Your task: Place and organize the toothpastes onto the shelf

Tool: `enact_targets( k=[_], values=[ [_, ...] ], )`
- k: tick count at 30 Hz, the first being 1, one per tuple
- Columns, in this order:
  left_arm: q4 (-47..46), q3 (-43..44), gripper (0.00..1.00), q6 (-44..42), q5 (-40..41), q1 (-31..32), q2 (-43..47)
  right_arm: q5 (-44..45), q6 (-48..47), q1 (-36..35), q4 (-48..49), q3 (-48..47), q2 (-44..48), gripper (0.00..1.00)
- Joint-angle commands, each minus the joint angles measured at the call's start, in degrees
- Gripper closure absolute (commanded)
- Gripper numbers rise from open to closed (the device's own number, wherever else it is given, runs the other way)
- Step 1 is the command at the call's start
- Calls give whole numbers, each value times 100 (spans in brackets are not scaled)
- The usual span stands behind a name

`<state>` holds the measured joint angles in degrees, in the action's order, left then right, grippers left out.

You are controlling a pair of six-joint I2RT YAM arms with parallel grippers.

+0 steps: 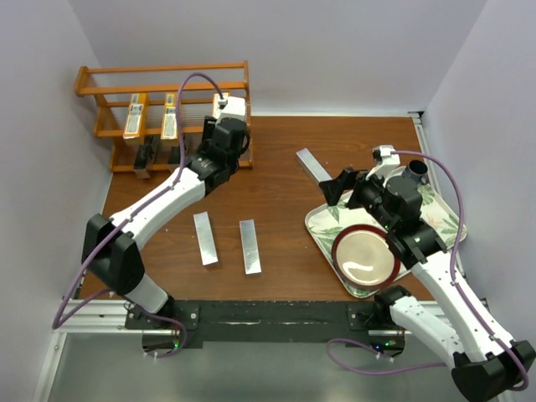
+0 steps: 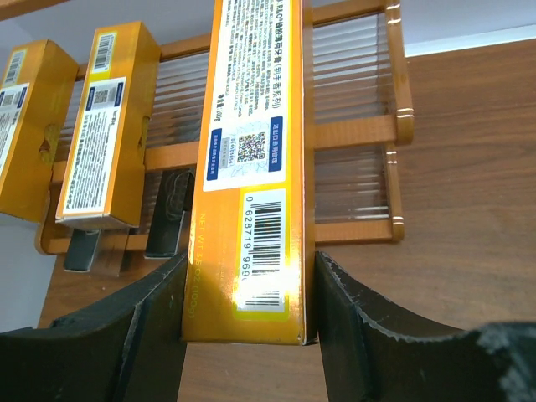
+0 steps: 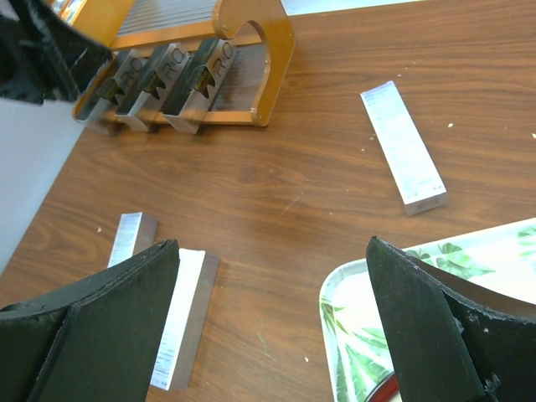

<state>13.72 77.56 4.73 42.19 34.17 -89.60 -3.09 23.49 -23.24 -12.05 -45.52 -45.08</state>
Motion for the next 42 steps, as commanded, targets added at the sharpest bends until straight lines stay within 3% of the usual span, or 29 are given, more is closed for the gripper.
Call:
enact_targets(
  k=[1,9,17,32,40,42],
  values=[
    [237,725,73,-253,87,-288,-469,160,-143,-31,1,-203,61,1],
    [97,1095,73,-675,289,-534,-1042,204,-160,-31,-34,-150,70,1],
    [-615,875,72,-869,-457,-877,-1068,125,-187,-31,-8,-115,52,1],
    [-1187,673,68,-904,-1047,-1229,-1358,46,-213,-31,54,-36,-1,1],
    [-1108,690,61,-904,-1038,-1255,-1595,-16,-204,-31,36,-27,-10,2],
    [-1020,699,54,-869,-1073,-1255,-1578,-7,-221,-31,19,-27,-1,1]
  ],
)
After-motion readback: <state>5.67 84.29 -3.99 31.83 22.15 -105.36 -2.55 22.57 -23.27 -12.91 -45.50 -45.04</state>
